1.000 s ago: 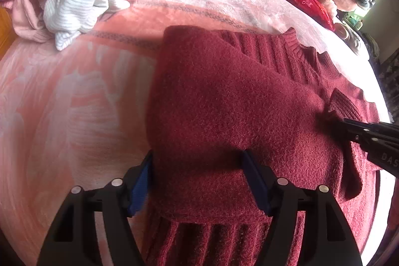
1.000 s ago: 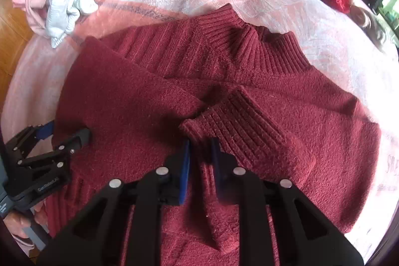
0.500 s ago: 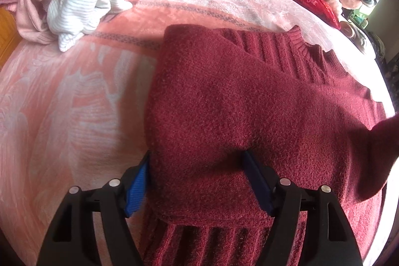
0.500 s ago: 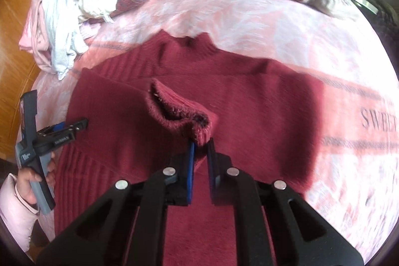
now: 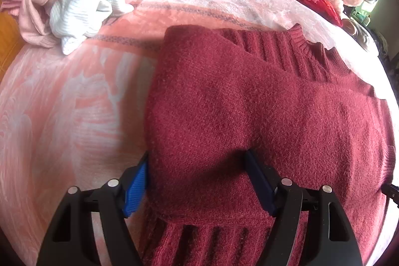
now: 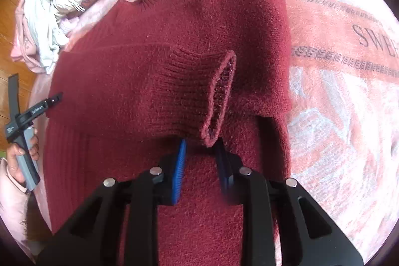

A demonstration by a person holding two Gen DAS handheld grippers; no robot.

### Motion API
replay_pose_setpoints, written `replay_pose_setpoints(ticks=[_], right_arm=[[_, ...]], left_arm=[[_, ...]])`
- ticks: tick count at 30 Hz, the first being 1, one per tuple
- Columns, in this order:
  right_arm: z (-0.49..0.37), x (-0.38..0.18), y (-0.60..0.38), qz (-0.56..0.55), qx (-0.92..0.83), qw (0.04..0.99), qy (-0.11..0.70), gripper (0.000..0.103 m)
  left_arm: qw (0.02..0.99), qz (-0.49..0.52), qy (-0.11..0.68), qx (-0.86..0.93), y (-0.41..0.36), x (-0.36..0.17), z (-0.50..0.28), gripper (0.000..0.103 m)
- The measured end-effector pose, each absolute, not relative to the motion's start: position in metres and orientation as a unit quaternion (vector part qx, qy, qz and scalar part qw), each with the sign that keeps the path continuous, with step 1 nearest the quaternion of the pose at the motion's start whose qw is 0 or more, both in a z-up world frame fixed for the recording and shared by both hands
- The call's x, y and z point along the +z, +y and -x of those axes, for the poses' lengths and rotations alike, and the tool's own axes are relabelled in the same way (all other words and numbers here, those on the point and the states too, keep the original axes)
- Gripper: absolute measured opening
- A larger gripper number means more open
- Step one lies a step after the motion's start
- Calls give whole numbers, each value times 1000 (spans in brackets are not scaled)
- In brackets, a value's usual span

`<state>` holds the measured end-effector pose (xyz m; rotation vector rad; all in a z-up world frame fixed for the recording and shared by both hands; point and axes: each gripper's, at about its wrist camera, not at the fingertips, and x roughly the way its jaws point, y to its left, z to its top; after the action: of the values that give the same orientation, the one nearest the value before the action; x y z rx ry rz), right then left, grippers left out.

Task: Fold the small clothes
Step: 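Lay the cuff flat and open the right tool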

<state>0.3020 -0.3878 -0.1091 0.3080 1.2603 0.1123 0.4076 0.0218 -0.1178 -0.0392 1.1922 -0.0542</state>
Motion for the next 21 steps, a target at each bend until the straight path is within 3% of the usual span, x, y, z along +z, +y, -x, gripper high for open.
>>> replay_pose_setpoints(ticks=[2,4,9,11,12,17,21], right_arm=[[-305,-99,-394,-151,55,803,574,34],[-313,-93,-399,-156,51,808,566,51],[-346,-106,-403,-181,41,791,583,51],[-352,-111,-403,-196,43,783,589,30],[-352,-112,-403,-205,52,779,590,14],[-335,-94,-411,-202,54,793,572,10],[-330,-112,-412,-182,32,784,592,7]], left_arm=[[827,27,561,-29,22,-109,-407,74],[835,45,547,-40,23,-94,-404,74],[835,30,548,-47,6,-92,-405,75],[837,19,545,-43,1,-93,-405,75],[839,16,542,-42,-1,-93,-402,75],[835,4,549,-37,7,-100,-406,75],[825,20,564,-30,17,-118,-410,79]])
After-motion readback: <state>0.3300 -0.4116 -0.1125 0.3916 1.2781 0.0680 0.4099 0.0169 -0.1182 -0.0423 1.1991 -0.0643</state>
